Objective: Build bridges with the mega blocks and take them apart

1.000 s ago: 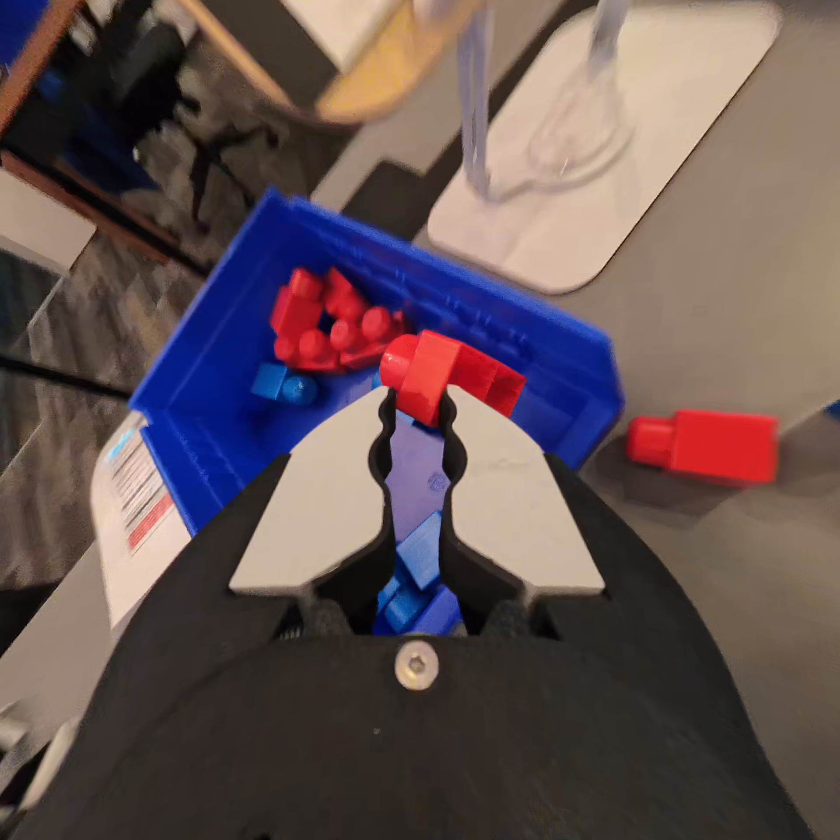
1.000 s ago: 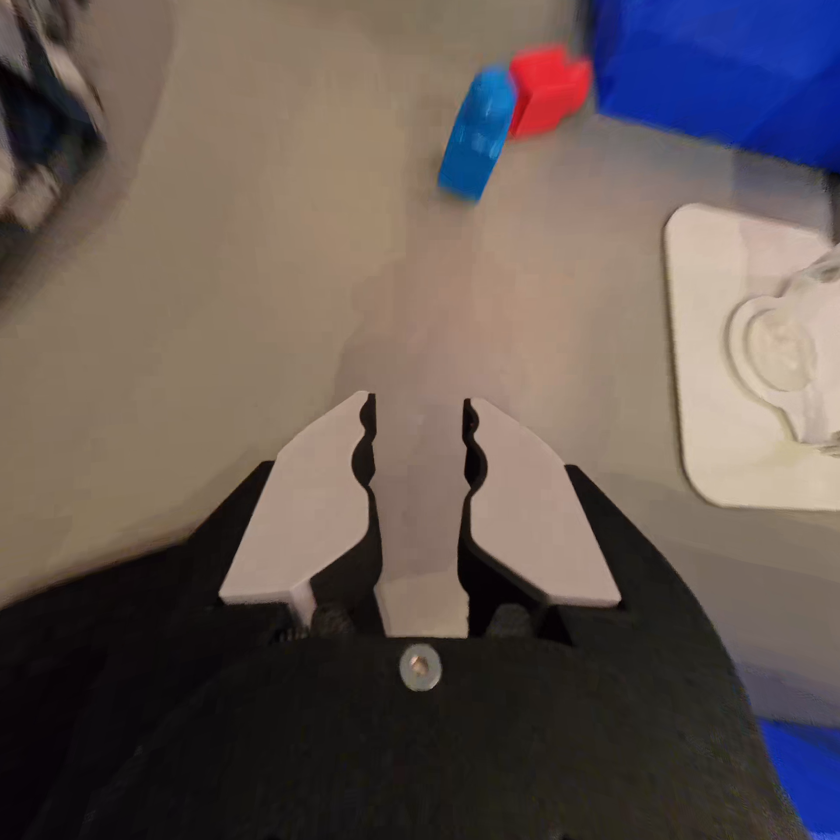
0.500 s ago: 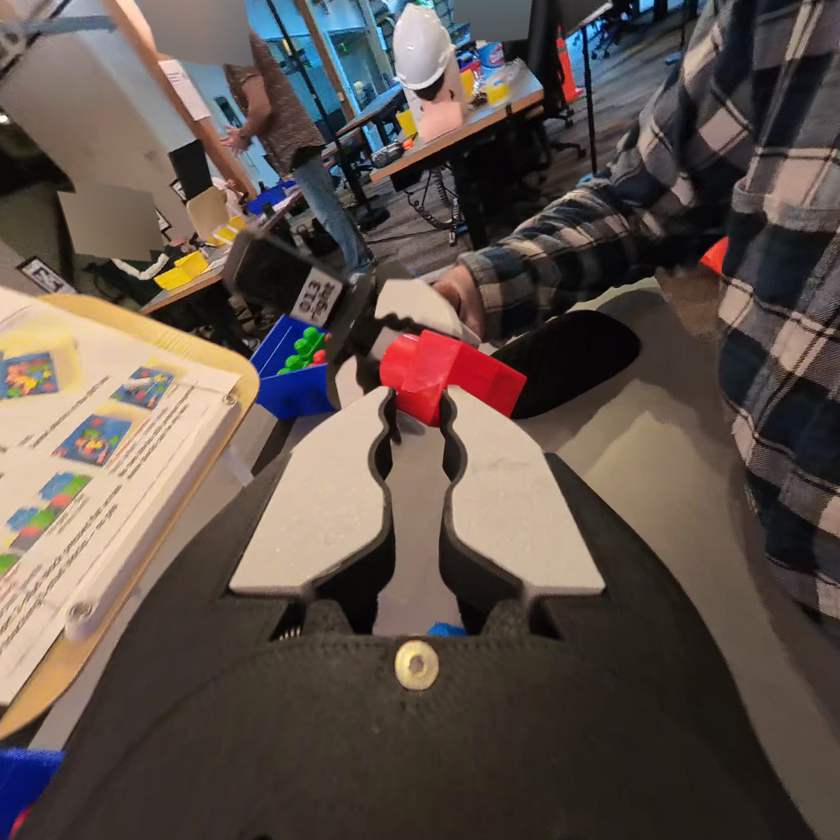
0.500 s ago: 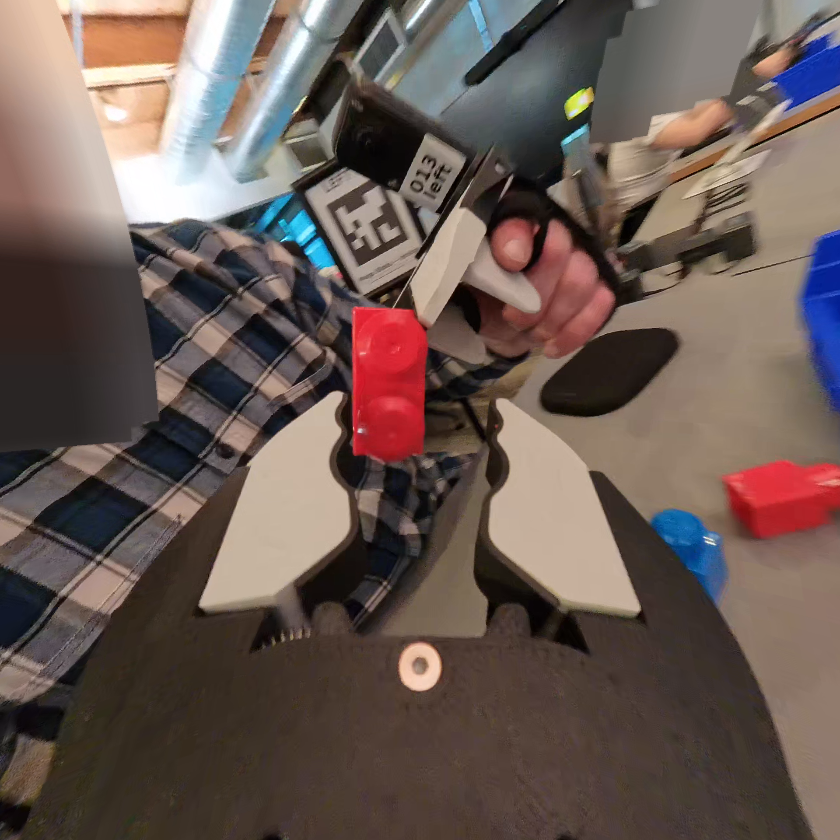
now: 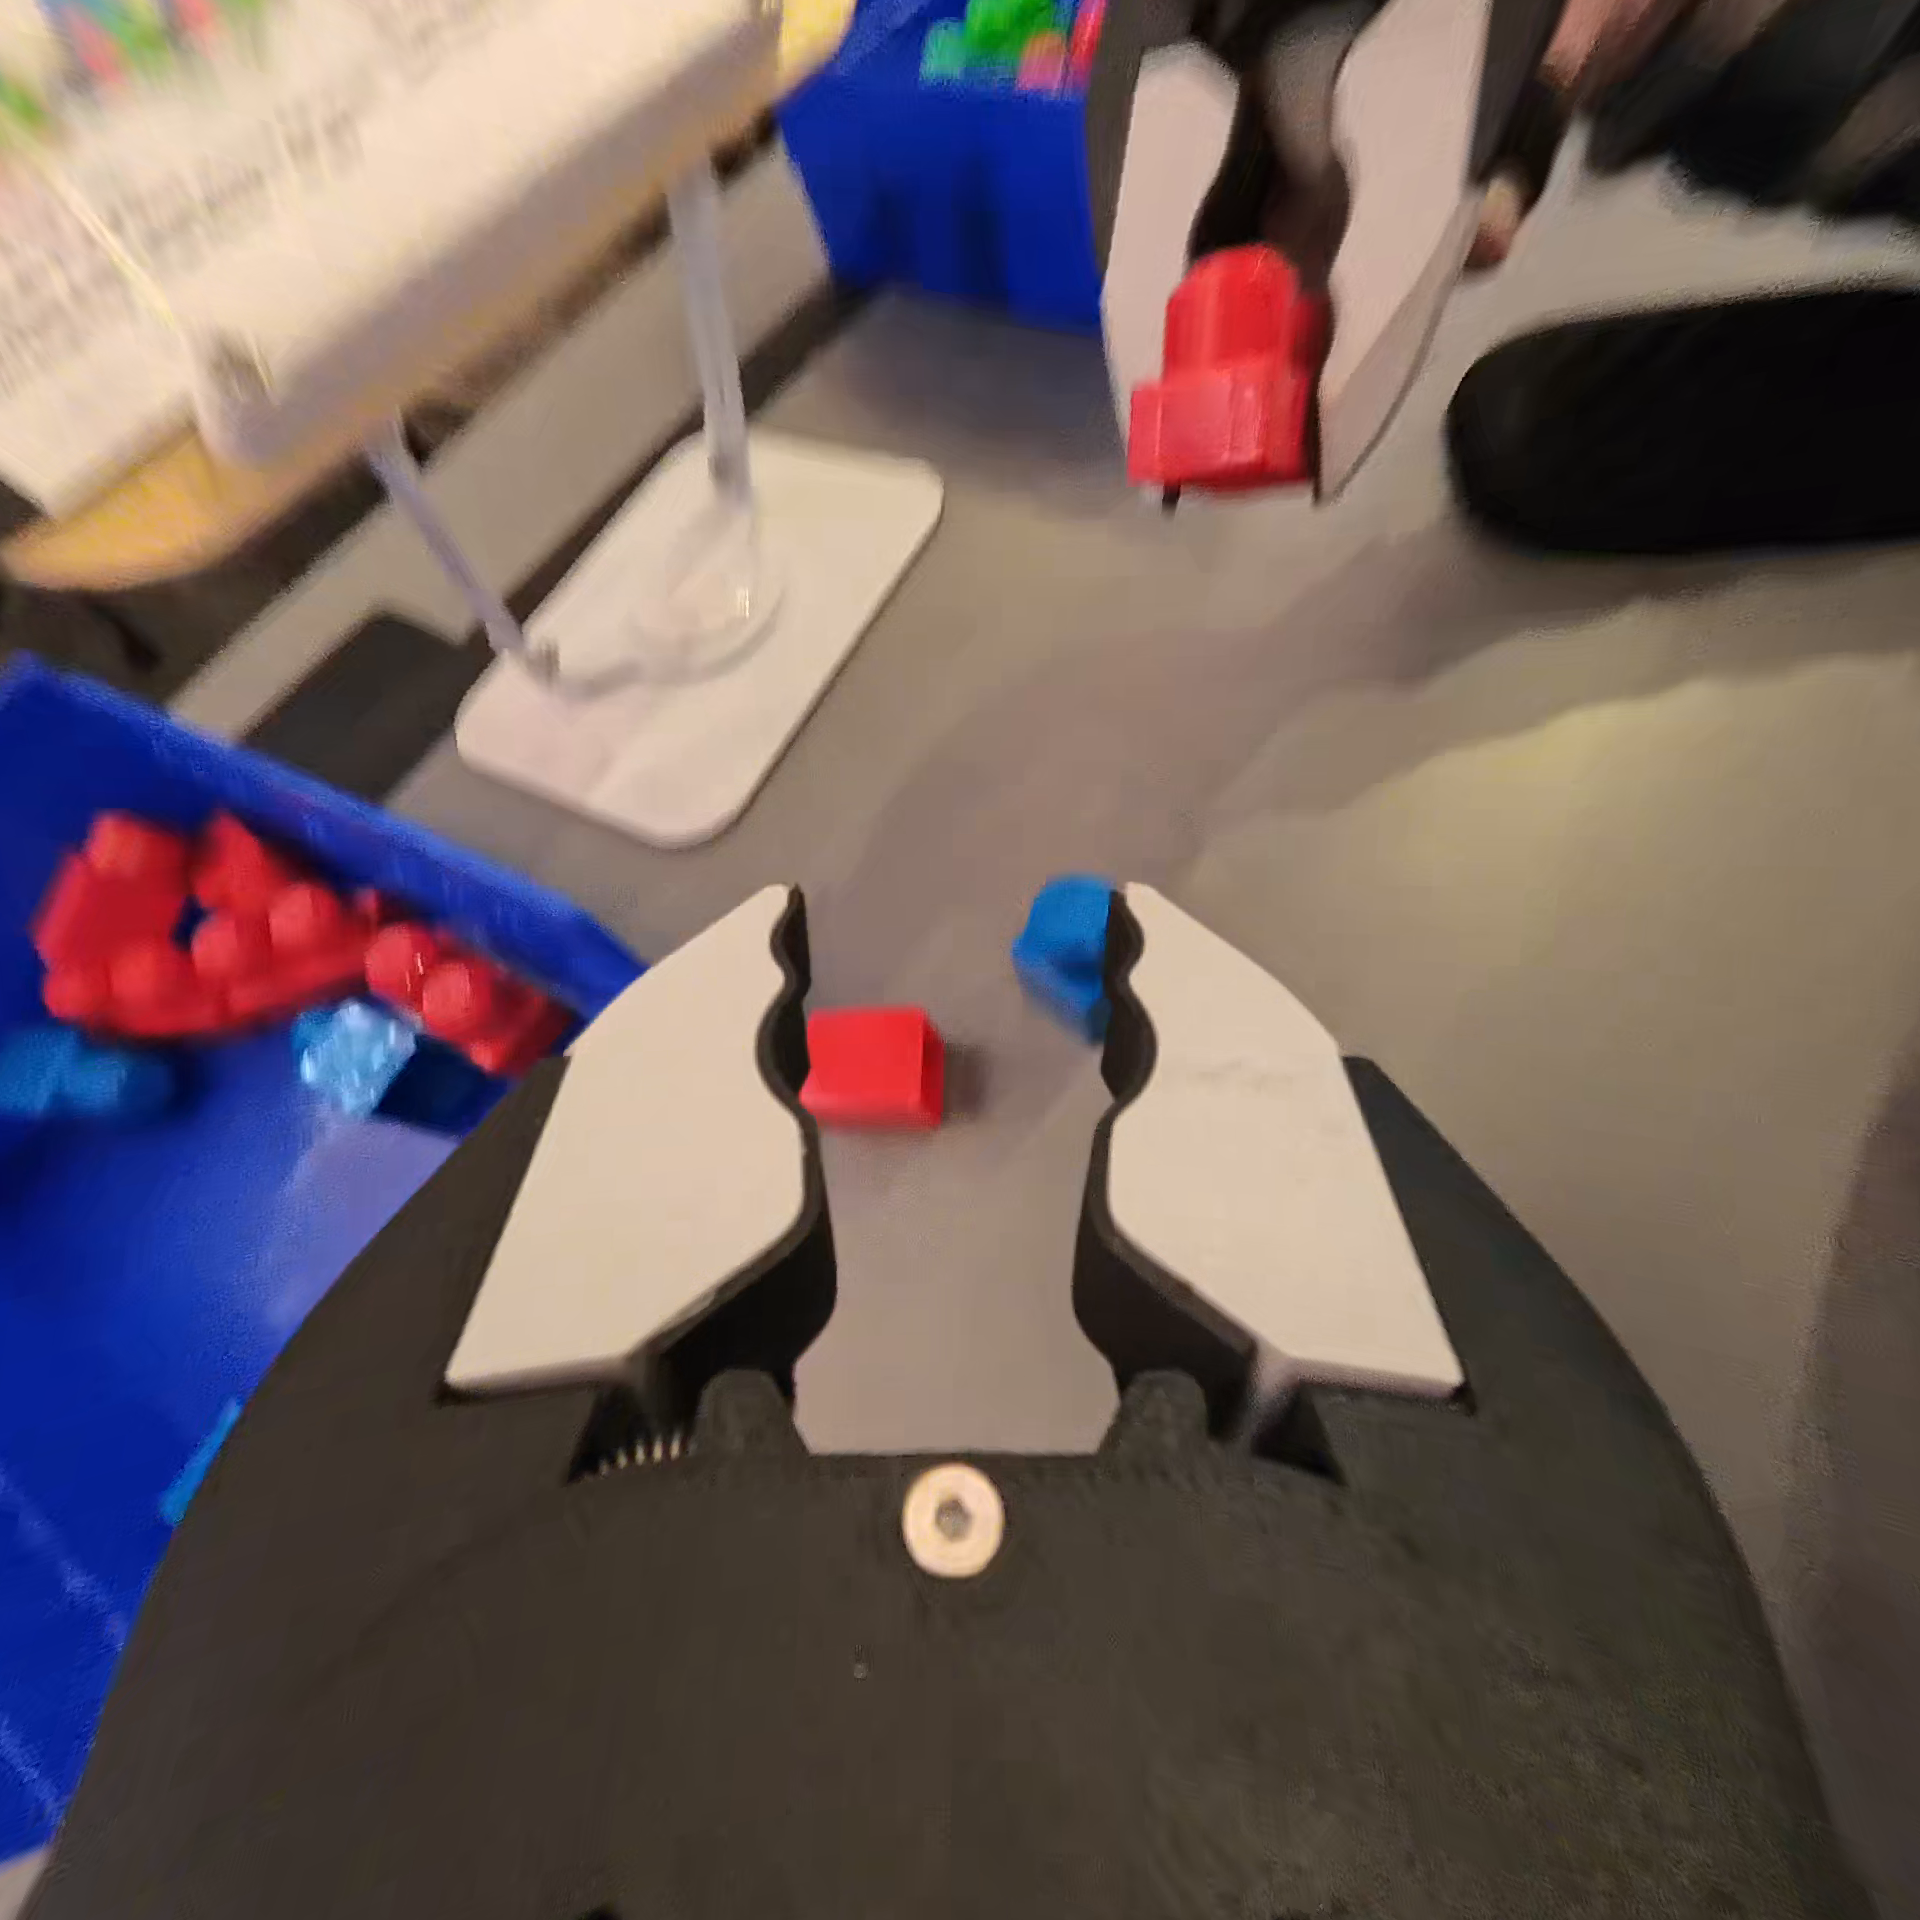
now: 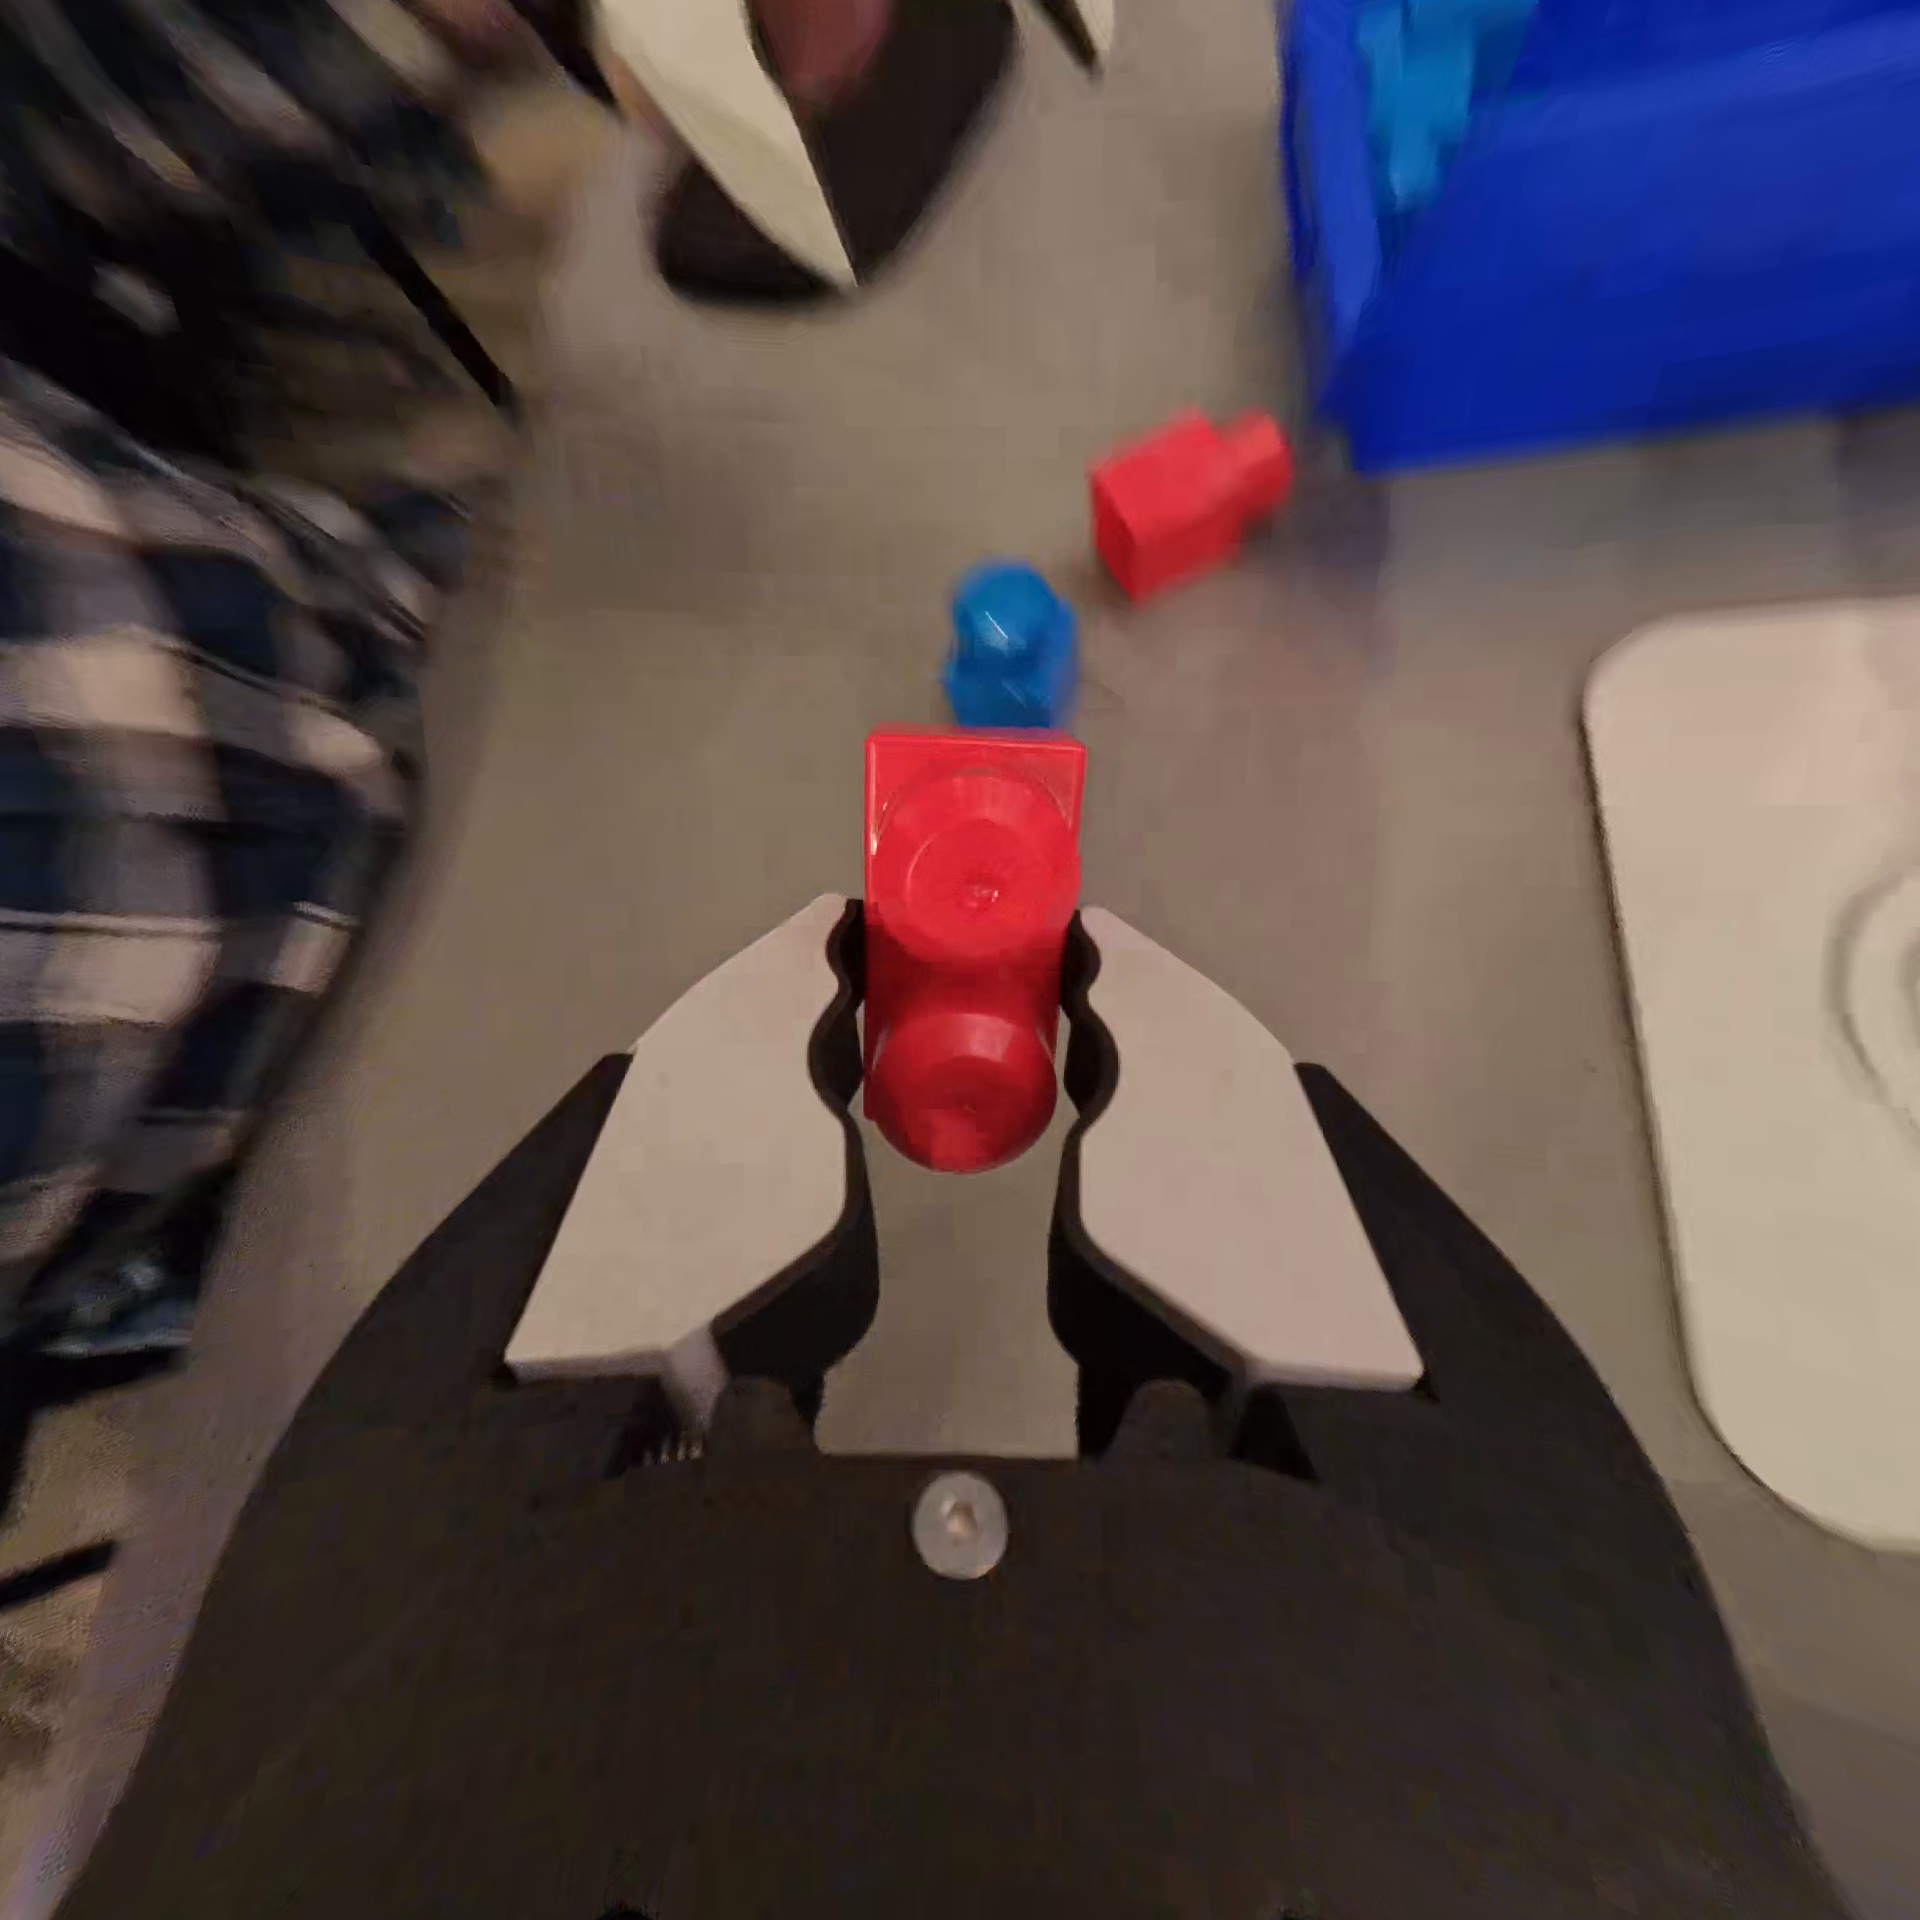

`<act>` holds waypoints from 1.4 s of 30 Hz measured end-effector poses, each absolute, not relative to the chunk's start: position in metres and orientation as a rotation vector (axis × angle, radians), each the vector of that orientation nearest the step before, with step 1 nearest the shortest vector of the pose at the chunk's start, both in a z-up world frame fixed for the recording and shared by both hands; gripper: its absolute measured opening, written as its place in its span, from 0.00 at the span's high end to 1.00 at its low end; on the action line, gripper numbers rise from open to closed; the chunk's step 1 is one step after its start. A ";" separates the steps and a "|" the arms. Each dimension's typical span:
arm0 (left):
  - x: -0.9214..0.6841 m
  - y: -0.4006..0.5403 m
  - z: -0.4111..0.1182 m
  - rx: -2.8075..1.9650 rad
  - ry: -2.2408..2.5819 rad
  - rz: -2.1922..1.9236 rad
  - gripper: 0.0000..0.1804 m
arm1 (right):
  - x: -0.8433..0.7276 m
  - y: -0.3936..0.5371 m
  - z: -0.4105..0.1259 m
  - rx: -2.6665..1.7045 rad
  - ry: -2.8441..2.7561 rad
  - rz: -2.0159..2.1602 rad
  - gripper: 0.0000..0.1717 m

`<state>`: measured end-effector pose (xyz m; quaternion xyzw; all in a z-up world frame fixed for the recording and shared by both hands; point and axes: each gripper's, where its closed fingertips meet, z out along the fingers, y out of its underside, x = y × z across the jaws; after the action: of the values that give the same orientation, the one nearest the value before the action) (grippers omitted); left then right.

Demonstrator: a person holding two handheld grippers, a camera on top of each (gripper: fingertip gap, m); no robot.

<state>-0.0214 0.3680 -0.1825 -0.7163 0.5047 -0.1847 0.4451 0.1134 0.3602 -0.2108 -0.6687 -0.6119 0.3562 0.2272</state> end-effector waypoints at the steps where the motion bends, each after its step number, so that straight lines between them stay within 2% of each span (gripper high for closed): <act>1: -0.029 0.374 -0.197 -1.840 1.250 -0.417 0.72 | 0.119 0.370 -0.227 -1.904 -1.740 0.842 0.79; 4: -0.040 0.388 -0.236 -2.013 1.277 -0.356 0.72 | 0.128 0.384 -0.263 -1.985 -1.898 0.550 0.79; 7: -0.041 0.399 -0.256 -2.084 1.286 -0.358 0.74 | 0.127 0.389 -0.279 -2.002 -1.964 0.435 0.79; 15: -0.049 0.421 -0.280 -2.177 1.253 -0.341 0.81 | 0.129 0.392 -0.300 -2.024 -2.050 0.335 0.79; 20: -0.044 0.420 -0.279 -2.139 1.255 -0.359 0.81 | 0.125 0.393 -0.301 -2.021 -2.037 0.357 0.79; 22: -0.040 0.415 -0.279 -2.119 1.267 -0.352 0.84 | 0.122 0.393 -0.300 -2.020 -2.027 0.376 0.79; 24: -0.035 0.410 -0.280 -2.103 1.280 -0.347 0.84 | 0.118 0.394 -0.295 -2.010 -1.999 0.402 0.76; 27: -0.035 0.406 -0.284 -2.115 1.298 -0.311 0.79 | 0.110 0.394 -0.285 -1.977 -1.969 0.430 0.75; 35: -0.034 0.394 -0.280 -2.084 1.289 -0.280 0.79 | 0.079 0.384 -0.268 -1.876 -1.979 0.491 0.74; 42: -0.052 0.399 -0.276 -2.138 1.219 -0.279 0.75 | 0.039 0.365 -0.266 -1.843 -1.940 0.631 0.67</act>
<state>-0.0522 0.3988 -0.2759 -0.8159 0.4651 -0.1066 0.3266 0.0393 0.3646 -0.2662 -0.6575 -0.6921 0.2253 0.1951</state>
